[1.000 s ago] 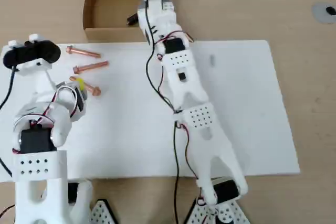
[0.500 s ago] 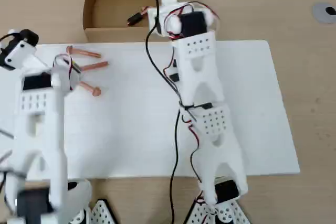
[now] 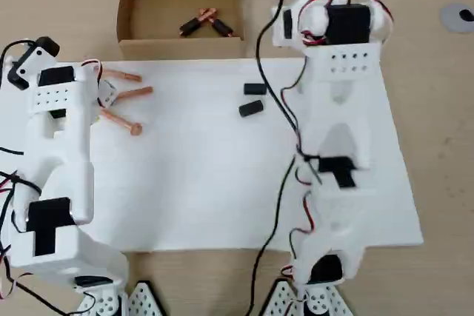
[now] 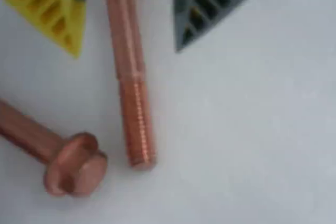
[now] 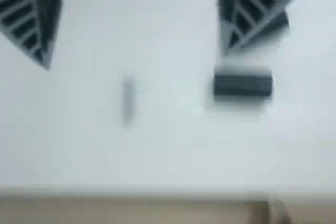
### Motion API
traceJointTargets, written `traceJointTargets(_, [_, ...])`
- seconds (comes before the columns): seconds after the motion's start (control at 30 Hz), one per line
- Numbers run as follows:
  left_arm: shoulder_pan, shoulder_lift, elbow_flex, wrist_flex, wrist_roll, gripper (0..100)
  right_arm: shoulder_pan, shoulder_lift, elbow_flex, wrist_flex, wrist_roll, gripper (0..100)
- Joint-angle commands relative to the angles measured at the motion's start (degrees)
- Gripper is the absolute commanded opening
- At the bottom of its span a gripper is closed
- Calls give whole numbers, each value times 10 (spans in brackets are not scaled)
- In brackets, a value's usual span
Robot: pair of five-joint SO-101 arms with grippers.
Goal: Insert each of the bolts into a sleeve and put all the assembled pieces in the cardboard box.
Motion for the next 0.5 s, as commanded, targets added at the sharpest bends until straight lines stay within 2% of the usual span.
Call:
traceJointTargets(0.0, [4, -6, -27, 4, 4, 132, 10, -110, 175, 7, 5, 250])
traceJointTargets(0.13, [11, -4, -27, 30, 10, 132, 23, -166, 313, -14, 4, 250])
traceJointTargets(0.2, [13, -3, -18, 36, 40, 132, 36, -183, 357, -29, 4, 250])
traceJointTargets(0.3, [24, -3, -8, 56, 70, 132, 46, -204, 398, -38, 3, 250])
traceJointTargets(0.47, [62, -3, -8, 97, 79, 132, 46, -223, 427, -38, 2, 250])
